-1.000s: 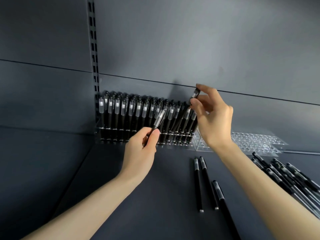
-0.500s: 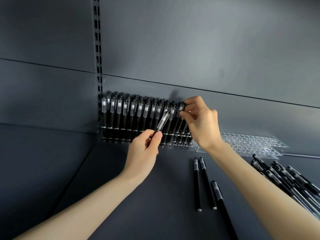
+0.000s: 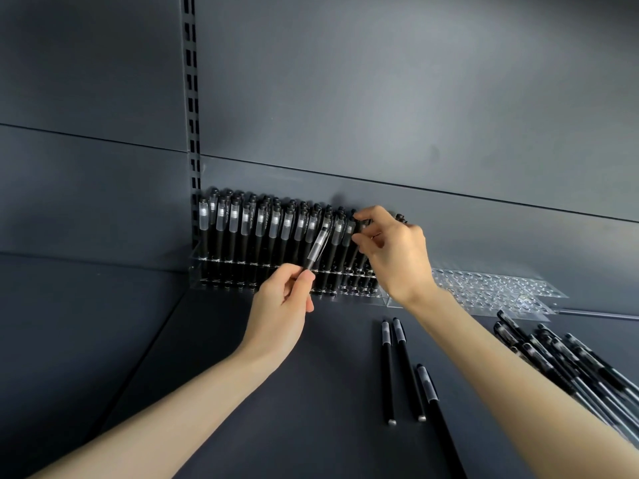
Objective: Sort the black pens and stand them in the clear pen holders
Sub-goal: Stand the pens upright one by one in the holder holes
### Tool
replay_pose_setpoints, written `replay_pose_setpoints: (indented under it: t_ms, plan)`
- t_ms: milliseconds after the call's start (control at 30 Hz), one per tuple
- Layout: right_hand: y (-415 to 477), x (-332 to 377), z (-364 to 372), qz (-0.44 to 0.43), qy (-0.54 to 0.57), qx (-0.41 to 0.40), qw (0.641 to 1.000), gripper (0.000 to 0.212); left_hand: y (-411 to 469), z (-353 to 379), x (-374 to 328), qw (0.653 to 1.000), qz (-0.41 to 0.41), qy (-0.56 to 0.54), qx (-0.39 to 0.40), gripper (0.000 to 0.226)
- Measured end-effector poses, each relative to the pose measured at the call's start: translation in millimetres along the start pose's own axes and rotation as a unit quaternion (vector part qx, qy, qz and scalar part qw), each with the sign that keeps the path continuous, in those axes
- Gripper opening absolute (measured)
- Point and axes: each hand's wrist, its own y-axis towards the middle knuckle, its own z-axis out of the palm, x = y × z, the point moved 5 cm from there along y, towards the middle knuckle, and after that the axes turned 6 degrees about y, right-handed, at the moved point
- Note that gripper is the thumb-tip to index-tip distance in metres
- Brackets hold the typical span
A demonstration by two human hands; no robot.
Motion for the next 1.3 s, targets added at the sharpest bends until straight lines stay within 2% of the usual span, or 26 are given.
replay_pose_setpoints:
  t_ms: [67,100,167,233,333,400,500,533,600,667,800,1000,1300]
  plan:
    - [-6.2,1.8,-6.8,0.019,0.025,-0.029,0.999,0.015,-1.1,0.7,-2.3,1.0,0.002,-0.002,0.012,0.019]
    - [-11.3,2.6,-9.0,0.044,0.075,-0.03,0.996,0.011,-2.1,1.7,-3.4,1.0,0.001,-0.001,0.022,0.019]
    - [-22.8,6.0,-5.9,0.106,0.22,0.01,0.97,0.009,-5.7,6.1,-5.5,0.999,-0.005,-0.008,0.049,0.019]
    - [-31.2,7.5,2.0,0.139,0.323,0.057,0.934,0.015,-10.6,13.6,-7.1,0.996,-0.014,-0.034,0.084,0.02]
    - [-34.9,4.3,4.2,0.141,0.367,0.048,0.918,0.021,-14.6,23.3,-8.0,0.99,-0.023,-0.055,0.13,0.022]
    - [-35.4,3.6,1.0,0.142,0.381,0.033,0.913,0.022,-14.2,24.8,-7.9,0.99,-0.003,-0.021,0.138,0.023]
    - [-30.2,1.0,-14.0,0.135,0.366,-0.023,0.921,0.024,-9.2,17.3,-6.7,0.979,0.096,0.159,0.083,0.026]
    - [-26.5,-1.1,-21.7,0.124,0.346,-0.056,0.928,0.025,-7.4,13.0,-6.6,0.957,0.144,0.248,0.047,0.029]
    - [-19.5,-4.1,-36.6,0.092,0.285,-0.115,0.947,0.028,-4.7,6.5,-6.1,0.884,0.224,0.41,-0.013,0.042]
    - [-15.2,-3.8,-44.8,0.056,0.233,-0.15,0.959,0.028,-1.7,4.0,1.4,0.833,0.242,0.497,-0.036,0.051]
    - [-11.6,0.2,-46.4,0.008,0.183,-0.182,0.966,0.024,3.5,4.4,11.5,0.785,0.231,0.573,-0.047,0.054]
    - [-9.2,-5.3,-32.4,0.009,0.159,-0.16,0.974,0.018,6.4,3.2,14.9,0.768,0.22,0.6,-0.041,0.055]
    - [-5.1,-8.5,-18.7,0.029,0.067,-0.073,0.995,0.02,7.9,1.9,15.2,0.777,0.19,0.6,-0.019,0.054]
